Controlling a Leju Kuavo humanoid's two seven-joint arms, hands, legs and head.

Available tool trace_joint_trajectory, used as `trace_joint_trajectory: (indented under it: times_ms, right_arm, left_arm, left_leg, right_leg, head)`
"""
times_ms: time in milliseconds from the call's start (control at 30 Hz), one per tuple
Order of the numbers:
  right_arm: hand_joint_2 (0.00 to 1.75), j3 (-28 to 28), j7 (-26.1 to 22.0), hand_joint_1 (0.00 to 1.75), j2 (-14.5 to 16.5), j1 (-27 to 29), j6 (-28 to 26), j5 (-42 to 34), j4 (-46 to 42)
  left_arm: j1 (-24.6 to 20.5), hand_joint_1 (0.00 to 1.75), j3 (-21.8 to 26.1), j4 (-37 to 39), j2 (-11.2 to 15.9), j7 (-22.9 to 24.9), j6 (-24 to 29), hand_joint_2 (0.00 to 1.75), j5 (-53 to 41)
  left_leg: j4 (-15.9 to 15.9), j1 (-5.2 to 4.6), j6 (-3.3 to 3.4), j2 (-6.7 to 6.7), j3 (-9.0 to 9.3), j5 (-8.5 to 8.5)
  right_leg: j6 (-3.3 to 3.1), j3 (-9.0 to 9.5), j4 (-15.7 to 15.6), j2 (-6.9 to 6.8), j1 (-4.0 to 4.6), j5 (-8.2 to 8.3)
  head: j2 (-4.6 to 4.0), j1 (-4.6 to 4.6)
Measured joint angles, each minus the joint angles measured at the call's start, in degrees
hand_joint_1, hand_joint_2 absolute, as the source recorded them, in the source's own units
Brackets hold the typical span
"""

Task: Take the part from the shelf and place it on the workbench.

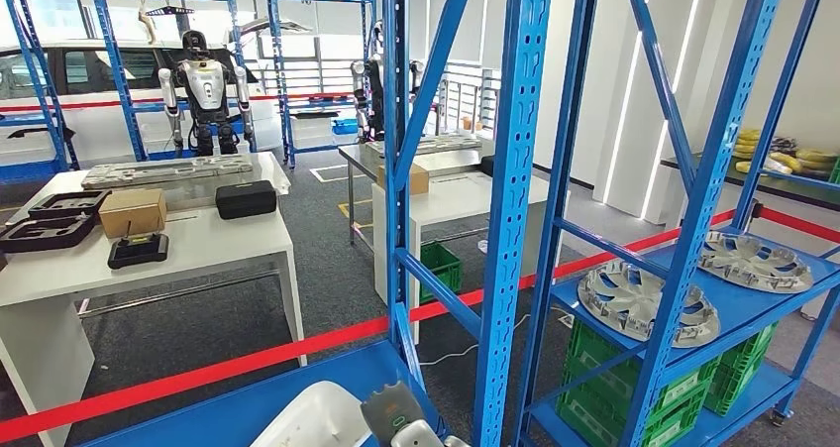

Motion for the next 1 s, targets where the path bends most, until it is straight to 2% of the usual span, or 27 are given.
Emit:
trace_joint_trajectory:
  times_ms: [233,1000]
  right_arm:
    - [1.75,-0.25,-1.04,1.61,0.31,2.0,1.98,-1.88,-0.08]
    - [1.75,-0.61,1.39,1.61,4.4,5.41,4.62,-3.08,-0.08]
  left_arm:
    - [0.05,0.0,0.01,0.0,0.0,-1.31,-1.21,1.75,-0.58]
    - [0.25,0.0,0.01,0.0,0.02,-1.26,-1.76,1.75,-0.77]
  left_leg:
    - [0.0,0.01,0.0,-0.01,-0.1,-0.01]
    - [0.0,0.02,-0.04,-0.01,-0.09,0.02]
  right_leg:
    - [0.0,0.0,0.0,-0.01,0.0,-0.01]
    - [-0.01,-0.09,0.0,0.0,0.01,-0.02]
  head:
    - [0.0,0.0]
    - [0.0,0.0]
